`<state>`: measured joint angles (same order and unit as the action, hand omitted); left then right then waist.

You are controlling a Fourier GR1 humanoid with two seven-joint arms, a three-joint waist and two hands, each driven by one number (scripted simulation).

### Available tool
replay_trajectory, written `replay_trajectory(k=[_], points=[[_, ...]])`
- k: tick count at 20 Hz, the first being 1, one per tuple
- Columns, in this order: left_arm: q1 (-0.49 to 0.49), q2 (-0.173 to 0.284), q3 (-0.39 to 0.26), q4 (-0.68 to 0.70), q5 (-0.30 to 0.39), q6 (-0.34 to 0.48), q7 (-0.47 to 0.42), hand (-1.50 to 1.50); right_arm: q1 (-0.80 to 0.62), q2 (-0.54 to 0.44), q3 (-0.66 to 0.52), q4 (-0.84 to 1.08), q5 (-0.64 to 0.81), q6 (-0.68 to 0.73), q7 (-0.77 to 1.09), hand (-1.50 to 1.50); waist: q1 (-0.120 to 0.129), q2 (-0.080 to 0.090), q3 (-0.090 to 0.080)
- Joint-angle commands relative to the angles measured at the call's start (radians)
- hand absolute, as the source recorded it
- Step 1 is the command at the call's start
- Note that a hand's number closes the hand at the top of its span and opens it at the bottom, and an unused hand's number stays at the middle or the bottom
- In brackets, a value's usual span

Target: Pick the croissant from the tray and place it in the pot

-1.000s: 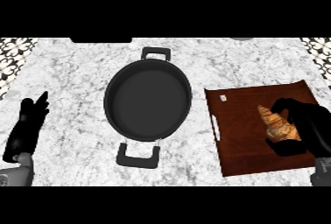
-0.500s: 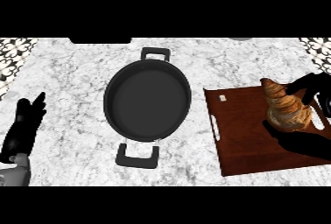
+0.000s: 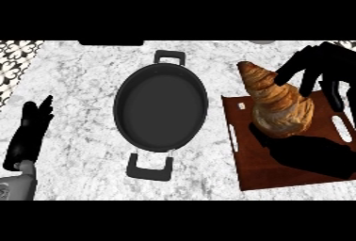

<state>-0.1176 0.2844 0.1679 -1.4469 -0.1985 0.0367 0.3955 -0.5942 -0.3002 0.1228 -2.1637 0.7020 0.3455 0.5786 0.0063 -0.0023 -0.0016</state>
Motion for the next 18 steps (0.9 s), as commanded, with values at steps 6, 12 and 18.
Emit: replay_trajectory(k=[6,12,18], points=[[-0.019,0.023,0.032,0.038,0.021,-0.031,-0.018,0.0,-0.292,0.208,0.126,0.35,0.074,-0.01,0.161,1.5,0.01,0.005,0.0],[0.028,-0.002,-0.002,-0.068,-0.008,-0.017,0.016,0.0,-0.354,0.296,0.166,0.507,0.094,-0.013,0.187,1.5,0.006,0.001,0.001],[0.004,0.005,0.019,-0.025,0.01,-0.033,0.012,0.0,-0.374,0.299,0.212,0.78,-0.007,-0.172,0.133,1.5,0.018,0.005,0.001]])
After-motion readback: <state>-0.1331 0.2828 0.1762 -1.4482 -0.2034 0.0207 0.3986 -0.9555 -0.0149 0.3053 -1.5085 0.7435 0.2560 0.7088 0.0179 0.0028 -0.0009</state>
